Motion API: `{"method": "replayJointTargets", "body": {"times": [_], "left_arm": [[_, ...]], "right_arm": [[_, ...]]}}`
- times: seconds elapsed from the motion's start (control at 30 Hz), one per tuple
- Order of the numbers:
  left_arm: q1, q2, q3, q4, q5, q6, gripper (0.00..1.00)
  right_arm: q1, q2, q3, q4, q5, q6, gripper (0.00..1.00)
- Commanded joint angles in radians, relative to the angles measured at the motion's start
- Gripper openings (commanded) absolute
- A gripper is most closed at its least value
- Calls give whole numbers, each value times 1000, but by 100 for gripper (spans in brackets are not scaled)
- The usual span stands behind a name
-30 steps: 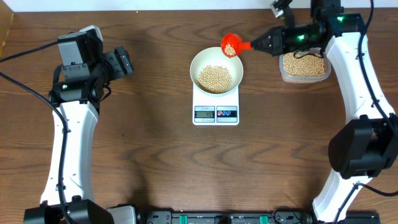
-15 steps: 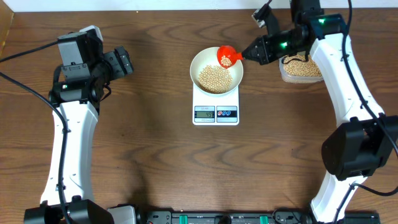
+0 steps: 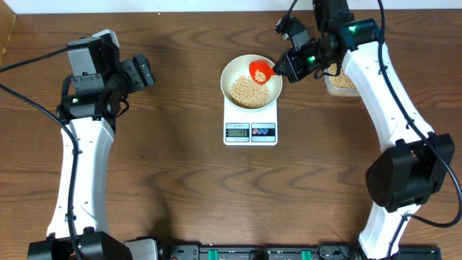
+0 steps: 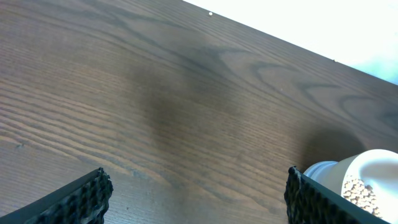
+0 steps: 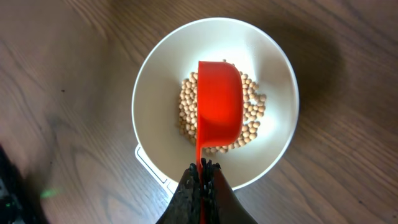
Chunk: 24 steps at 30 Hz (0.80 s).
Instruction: Scoop item into bowl and weigh 50g on scale
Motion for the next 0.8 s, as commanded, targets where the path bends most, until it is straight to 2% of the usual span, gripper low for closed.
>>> {"method": "replayJointTargets", "body": {"times": [0.0, 0.77], "left_arm": [[2, -2, 9, -3, -10, 13, 91], [2, -2, 9, -3, -10, 13, 91]], "right_arm": [[2, -1, 18, 0, 14, -21, 1], [49, -1, 18, -8, 89, -33, 1]]}}
